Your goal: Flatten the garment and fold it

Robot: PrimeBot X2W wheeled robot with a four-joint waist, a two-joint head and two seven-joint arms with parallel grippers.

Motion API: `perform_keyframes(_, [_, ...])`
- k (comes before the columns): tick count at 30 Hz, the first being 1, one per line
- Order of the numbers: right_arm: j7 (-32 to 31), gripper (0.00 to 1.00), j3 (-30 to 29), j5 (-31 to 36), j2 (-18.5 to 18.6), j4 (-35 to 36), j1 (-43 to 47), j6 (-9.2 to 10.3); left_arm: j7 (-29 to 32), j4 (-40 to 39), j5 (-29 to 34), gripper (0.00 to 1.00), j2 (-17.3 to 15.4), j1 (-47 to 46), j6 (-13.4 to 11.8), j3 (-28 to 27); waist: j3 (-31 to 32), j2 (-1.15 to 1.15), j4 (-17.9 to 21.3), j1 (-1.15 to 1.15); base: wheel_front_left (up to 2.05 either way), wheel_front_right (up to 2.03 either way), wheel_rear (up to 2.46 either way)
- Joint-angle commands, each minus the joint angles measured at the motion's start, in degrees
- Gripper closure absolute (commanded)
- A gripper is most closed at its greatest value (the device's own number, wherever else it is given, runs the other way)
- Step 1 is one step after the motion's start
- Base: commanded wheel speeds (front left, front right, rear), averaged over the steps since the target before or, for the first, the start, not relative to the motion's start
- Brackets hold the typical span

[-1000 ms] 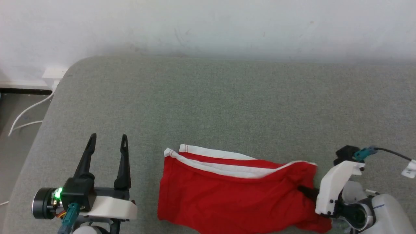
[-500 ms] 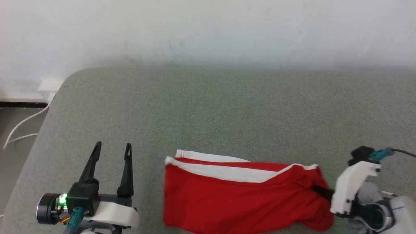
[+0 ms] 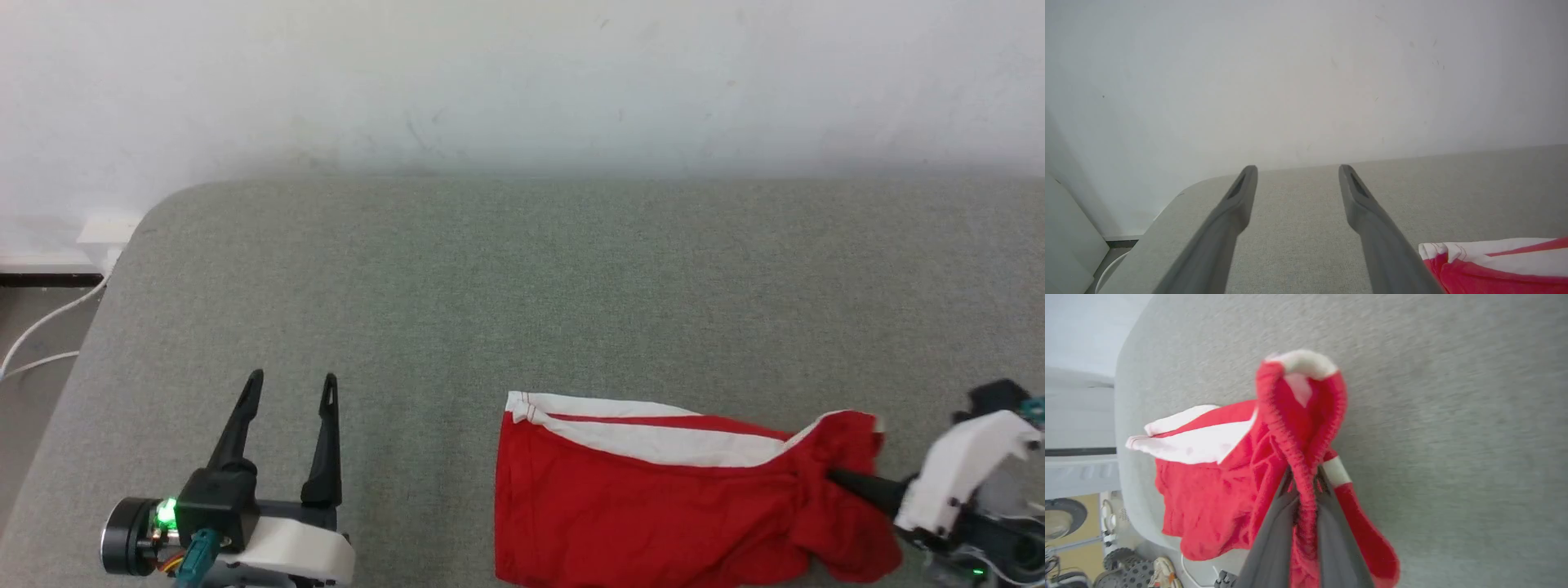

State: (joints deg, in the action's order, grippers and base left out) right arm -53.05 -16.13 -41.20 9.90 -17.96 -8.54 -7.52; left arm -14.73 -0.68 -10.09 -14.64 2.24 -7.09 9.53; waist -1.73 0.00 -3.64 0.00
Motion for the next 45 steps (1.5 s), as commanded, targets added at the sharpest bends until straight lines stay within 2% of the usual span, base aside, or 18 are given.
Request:
perform_keyframes(1, [-1.8, 1.0, 0.4, -2.3, -2.0, 1.7, 0.5, 0.03, -0.3, 0.2, -0.1, 0.0, 0.0, 0.6, 0.4, 0.0, 0.3, 0.0, -0.1, 0.0, 0.0, 0.0, 0.0])
perform_keyframes(6, [-6.4, 1.0, 2.4, -8.9, -5.6, 6.3, 2.1, 0.03, -0.3, 0.5, -0.2, 0.0, 0.0, 0.8, 0.5, 0.0, 0.8, 0.0, -0.2, 0.0, 0.0, 0.0, 0.0])
perform_keyframes(10, [-5.5, 1.0, 6.0, -12.1, -6.8, 6.8, 1.7, 0.03, -0.3, 0.5, -0.3, 0.0, 0.1, 0.5, 0.6, 0.1, 0.5, 0.0, -0.4, 0.0, 0.0, 0.0, 0.0])
perform_keyframes(19, [10.7, 1.0, 23.3, -16.3, -7.0, -2.3, -4.5, 0.03, -0.3, 1.0, -0.2, 0.0, 1.3, -2.5, 1.5, 1.2, -1.7, 0.0, -3.0, 0.0, 0.0, 0.0, 0.0])
perform_keyframes(26, [19.3, 1.0, 35.9, -18.2, -7.0, -9.2, -10.1, 0.03, -0.3, 1.5, 0.0, 0.0, 2.3, -3.6, 1.9, 1.0, -3.0, 0.0, -4.3, 0.0, 0.0, 0.0, 0.0])
perform_keyframes(27, [20.4, 0.94, 37.6, -18.3, -7.0, -9.7, -10.8, 0.03, -0.3, 1.5, 0.0, 0.0, 2.4, -3.6, 1.9, 0.9, -3.2, 0.0, -4.3, 0.0, 0.0, 0.0, 0.0])
perform_keyframes(28, [20.8, 0.99, 39.4, -19.4, -7.0, -10.1, -11.2, 0.03, -0.3, 1.6, 0.1, 0.0, 2.5, -3.7, 2.0, 0.9, -3.2, 0.0, -4.4, 0.0, 0.0, 0.0, 0.0])
perform_keyframes(29, [21.6, 0.96, 40.9, -19.9, -7.0, -10.7, -11.6, 0.03, -0.3, 1.7, 0.1, 0.0, 2.6, -3.7, 2.0, 0.8, -3.3, 0.0, -4.4, 0.0, 0.0, 0.0, 0.0])
perform_keyframes(30, [23.2, 0.78, 42.2, -19.0, -7.0, -11.4, -12.3, 0.03, -0.3, 1.7, 0.1, 0.0, 2.7, -3.8, 2.1, 0.7, -3.4, 0.0, -4.4, 0.0, 0.0, 0.0, 0.0])
perform_keyframes(31, [25.0, 0.15, 43.2, -18.3, -7.0, -12.1, -12.9, 0.03, -0.3, 1.7, 0.2, 0.0, 2.8, -3.8, 2.2, 0.7, -3.5, 0.0, -4.5, 0.0, 0.0, 0.0, 0.0])
perform_keyframes(32, [26.3, 0.0, 44.2, -18.4, -7.0, -12.8, -13.4, 0.03, -0.3, 1.8, 0.2, 0.0, 2.9, -3.9, 2.3, 0.7, -3.6, 0.0, -4.5, 0.0, 0.0, 0.0, 0.0])
perform_keyframes(38, [33.6, 0.0, 49.5, -15.2, -7.0, -15.3, -16.9, 0.03, -0.3, 2.0, 0.6, 0.0, 3.6, -4.2, 2.6, 0.3, -3.8, 0.0, -4.0, 0.0, 0.0, 0.0, 0.0])
perform_keyframes(41, [34.1, 0.0, 53.4, -9.2, -6.4, -14.7, -19.1, 0.03, -0.3, 2.1, 0.7, 0.0, 3.7, -3.9, 2.7, -0.1, -3.5, 0.0, -3.3, 0.0, 0.0, 0.0, 0.0])
perform_keyframes(45, [32.7, 0.0, 59.8, 0.0, -2.2, -9.8, -21.3, 0.03, -0.3, 2.2, 0.9, 0.0, 3.9, -3.4, 2.9, -0.5, -2.9, 0.0, -2.3, 0.0, 0.0, 0.0, 0.0])
